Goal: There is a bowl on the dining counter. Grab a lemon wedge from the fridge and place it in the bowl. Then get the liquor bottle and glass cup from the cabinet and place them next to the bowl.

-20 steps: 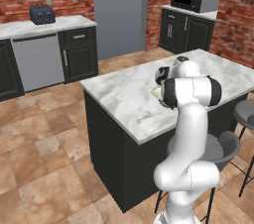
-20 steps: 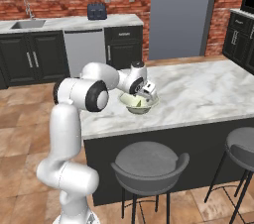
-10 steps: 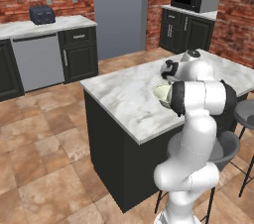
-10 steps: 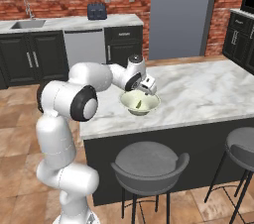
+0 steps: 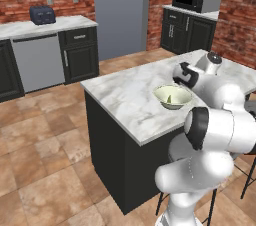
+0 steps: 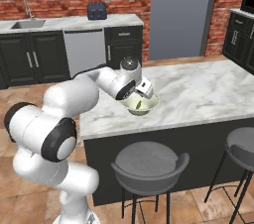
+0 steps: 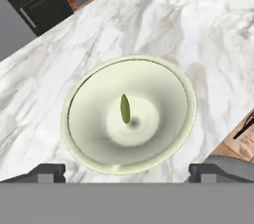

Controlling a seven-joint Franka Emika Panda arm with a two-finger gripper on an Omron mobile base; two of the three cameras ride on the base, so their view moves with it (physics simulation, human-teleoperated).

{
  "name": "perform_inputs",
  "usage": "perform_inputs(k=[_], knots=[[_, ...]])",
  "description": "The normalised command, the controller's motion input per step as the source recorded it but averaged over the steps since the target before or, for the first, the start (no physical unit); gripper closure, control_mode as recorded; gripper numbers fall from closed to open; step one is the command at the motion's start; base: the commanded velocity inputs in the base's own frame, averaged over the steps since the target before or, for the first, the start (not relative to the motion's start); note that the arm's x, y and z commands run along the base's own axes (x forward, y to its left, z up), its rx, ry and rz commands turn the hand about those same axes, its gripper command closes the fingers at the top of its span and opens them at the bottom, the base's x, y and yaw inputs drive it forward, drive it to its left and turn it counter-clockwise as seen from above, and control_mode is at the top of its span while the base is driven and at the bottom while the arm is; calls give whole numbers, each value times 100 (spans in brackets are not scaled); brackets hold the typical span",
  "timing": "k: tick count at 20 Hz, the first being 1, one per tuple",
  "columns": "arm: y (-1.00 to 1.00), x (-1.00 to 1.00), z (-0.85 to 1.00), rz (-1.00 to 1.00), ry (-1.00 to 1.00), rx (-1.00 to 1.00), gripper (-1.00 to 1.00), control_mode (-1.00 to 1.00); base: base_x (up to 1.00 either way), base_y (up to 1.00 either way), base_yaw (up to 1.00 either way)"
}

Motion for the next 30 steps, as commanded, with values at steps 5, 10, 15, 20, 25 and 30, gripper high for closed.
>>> perform_inputs(k=[5,10,15,20,25,30], knots=[[24,-100,43,1,-6,0,-100,-100,0,0,0],[22,-76,33,8,-1,0,-100,-100,0,0,0],[19,-49,16,16,0,0,-100,-100,0,0,0],[7,-18,24,23,0,0,-100,-100,0,0,0],[19,-12,12,23,0,0,-100,-100,0,0,0],[49,-16,0,20,0,-2,-100,-100,0,0,0]])
